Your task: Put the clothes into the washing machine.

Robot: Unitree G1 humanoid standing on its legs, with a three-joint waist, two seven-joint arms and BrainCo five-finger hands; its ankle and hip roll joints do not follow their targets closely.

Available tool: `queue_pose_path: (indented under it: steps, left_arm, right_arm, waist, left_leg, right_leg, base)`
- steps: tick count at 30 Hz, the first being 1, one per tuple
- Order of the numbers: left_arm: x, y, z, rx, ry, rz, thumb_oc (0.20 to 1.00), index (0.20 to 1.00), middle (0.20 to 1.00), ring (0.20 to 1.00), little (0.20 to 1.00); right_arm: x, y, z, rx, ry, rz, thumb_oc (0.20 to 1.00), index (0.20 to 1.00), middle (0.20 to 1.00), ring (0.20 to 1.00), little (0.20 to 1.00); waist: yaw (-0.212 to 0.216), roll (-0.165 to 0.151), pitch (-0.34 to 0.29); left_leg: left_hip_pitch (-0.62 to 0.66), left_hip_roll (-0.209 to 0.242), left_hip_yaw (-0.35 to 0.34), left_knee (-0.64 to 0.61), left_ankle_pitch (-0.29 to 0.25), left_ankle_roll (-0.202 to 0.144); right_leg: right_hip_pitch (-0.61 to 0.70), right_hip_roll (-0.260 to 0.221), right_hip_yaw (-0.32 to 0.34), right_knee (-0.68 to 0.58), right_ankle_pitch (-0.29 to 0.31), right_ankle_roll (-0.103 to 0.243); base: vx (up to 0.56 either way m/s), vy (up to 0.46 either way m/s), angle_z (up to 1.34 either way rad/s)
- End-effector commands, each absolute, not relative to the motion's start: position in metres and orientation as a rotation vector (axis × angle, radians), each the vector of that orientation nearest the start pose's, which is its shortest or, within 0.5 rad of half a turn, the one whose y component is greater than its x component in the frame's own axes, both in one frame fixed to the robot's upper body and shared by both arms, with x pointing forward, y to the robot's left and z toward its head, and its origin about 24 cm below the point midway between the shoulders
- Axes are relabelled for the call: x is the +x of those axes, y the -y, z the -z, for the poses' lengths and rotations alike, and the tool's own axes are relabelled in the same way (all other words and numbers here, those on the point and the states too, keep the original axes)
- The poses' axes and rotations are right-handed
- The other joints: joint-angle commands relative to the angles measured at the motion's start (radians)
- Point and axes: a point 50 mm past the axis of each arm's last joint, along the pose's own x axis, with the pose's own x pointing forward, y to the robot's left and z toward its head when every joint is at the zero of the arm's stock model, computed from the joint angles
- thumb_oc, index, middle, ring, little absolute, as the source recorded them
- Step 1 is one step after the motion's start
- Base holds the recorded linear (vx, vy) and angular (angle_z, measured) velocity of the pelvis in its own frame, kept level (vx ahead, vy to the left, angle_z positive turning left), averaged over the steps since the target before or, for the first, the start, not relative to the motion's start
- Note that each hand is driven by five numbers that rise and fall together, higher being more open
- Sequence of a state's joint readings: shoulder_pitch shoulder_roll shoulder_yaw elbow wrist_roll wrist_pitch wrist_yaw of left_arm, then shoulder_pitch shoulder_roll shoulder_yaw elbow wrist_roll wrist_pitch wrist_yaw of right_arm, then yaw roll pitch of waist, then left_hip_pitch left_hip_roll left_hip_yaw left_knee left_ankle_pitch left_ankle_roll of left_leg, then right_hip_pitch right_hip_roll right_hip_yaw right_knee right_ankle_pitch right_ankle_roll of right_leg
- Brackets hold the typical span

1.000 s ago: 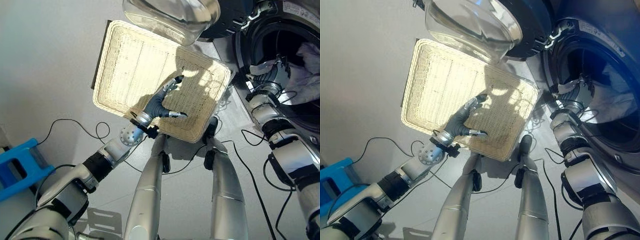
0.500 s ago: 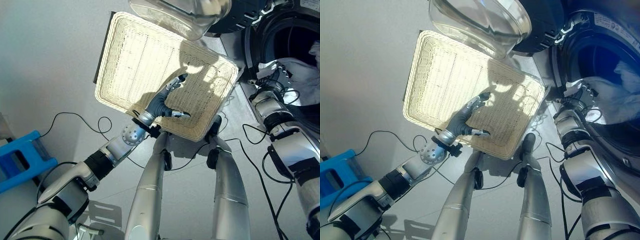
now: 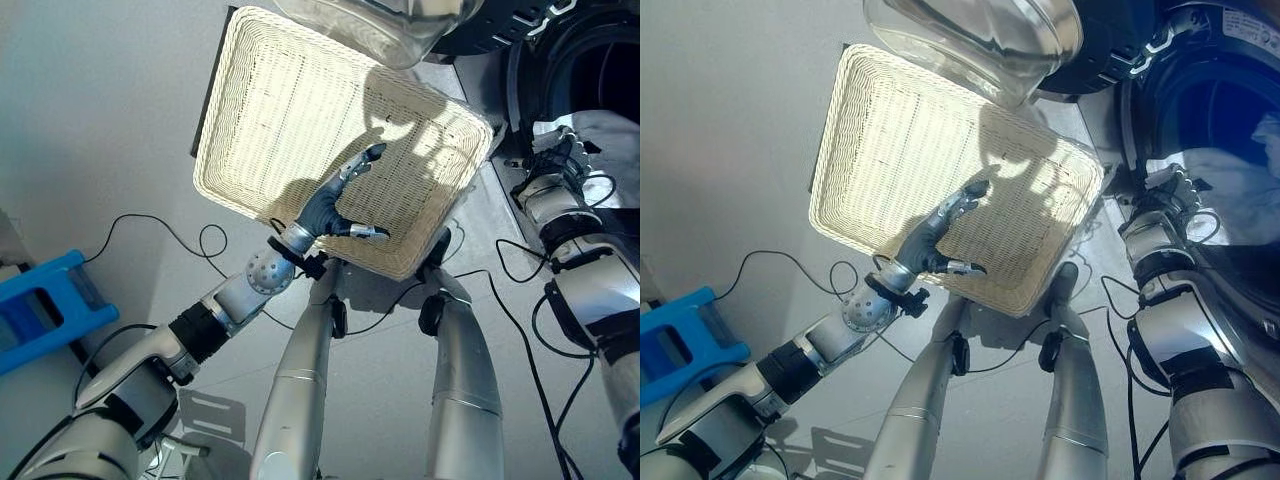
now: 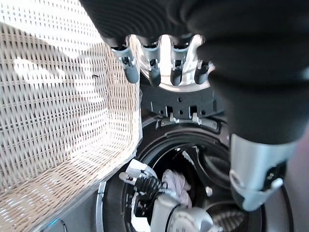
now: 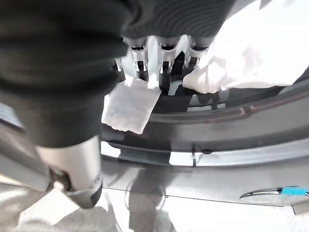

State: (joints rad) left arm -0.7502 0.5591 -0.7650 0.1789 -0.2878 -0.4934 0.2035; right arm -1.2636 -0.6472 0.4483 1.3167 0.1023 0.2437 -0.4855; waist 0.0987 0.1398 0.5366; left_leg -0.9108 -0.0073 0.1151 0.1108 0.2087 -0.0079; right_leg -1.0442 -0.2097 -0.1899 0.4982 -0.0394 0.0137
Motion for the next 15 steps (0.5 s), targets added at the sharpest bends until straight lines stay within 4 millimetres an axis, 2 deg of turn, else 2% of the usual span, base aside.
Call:
queue_pose_path:
  steps: [1,10,11,12,13,15]
  left_arm:
    - [0.287,-0.051,-0.194,0.236,0.867,0.658,1.0,1.0,1.0,1.0,1.0]
    - [0.289,-0.055,-0.2,0.247,0.868,0.643,1.0,1.0,1.0,1.0,1.0]
    - [0.288,-0.057,-0.202,0.246,0.868,0.639,1.0,1.0,1.0,1.0,1.0]
    - [0.288,-0.058,-0.202,0.247,0.871,0.637,1.0,1.0,1.0,1.0,1.0]
    - [0.288,-0.058,-0.202,0.246,0.872,0.636,1.0,1.0,1.0,1.0,1.0]
    - [0.287,-0.062,-0.204,0.247,0.878,0.63,1.0,1.0,1.0,1.0,1.0]
  right_arm:
    - [0.378,0.337,-0.233,-0.772,-0.144,0.904,1.0,1.0,1.0,1.0,1.0]
    - [0.377,0.338,-0.254,-0.711,-0.054,0.968,1.0,1.0,1.0,1.0,1.0]
    - [0.377,0.338,-0.257,-0.705,-0.042,0.962,0.934,0.934,0.934,0.934,0.934]
    - [0.378,0.337,-0.26,-0.687,-0.029,0.953,0.366,0.366,0.366,0.366,0.366]
    - [0.378,0.336,-0.261,-0.676,-0.022,0.946,0.2,0.2,0.2,0.2,0.2]
    - [0.378,0.336,-0.264,-0.643,0.003,0.93,0.2,0.2,0.2,0.2,0.2]
  waist:
    - [-0.007,0.126,-0.017]
    - [-0.009,0.125,-0.017]
    - [-0.009,0.125,-0.017]
    - [-0.009,0.125,-0.017]
    - [-0.009,0.125,-0.017]
    - [-0.011,0.123,-0.017]
  left_leg:
    - [-0.011,-0.042,0.053,0.104,-0.119,-0.029]
    - [-0.029,-0.037,0.053,0.107,-0.118,-0.035]
    - [-0.031,-0.036,0.052,0.104,-0.118,-0.036]
    - [-0.032,-0.035,0.052,0.101,-0.117,-0.037]
    - [-0.032,-0.035,0.052,0.101,-0.117,-0.037]
    - [-0.035,-0.033,0.051,0.101,-0.117,-0.041]
  right_leg:
    - [0.018,0.013,-0.059,-0.14,0.16,0.105]
    - [-0.003,0.014,-0.054,-0.135,0.161,0.109]
    - [-0.005,0.016,-0.053,-0.138,0.161,0.109]
    - [-0.006,0.017,-0.053,-0.14,0.161,0.108]
    - [-0.007,0.017,-0.052,-0.141,0.161,0.108]
    - [-0.01,0.02,-0.048,-0.14,0.158,0.107]
  base:
    - [0.0,0.0,0.0]
    - [0.0,0.0,0.0]
    - [0.0,0.0,0.0]
    - [0.0,0.0,0.0]
    - [0.0,0.0,0.0]
    - [0.0,0.0,0.0]
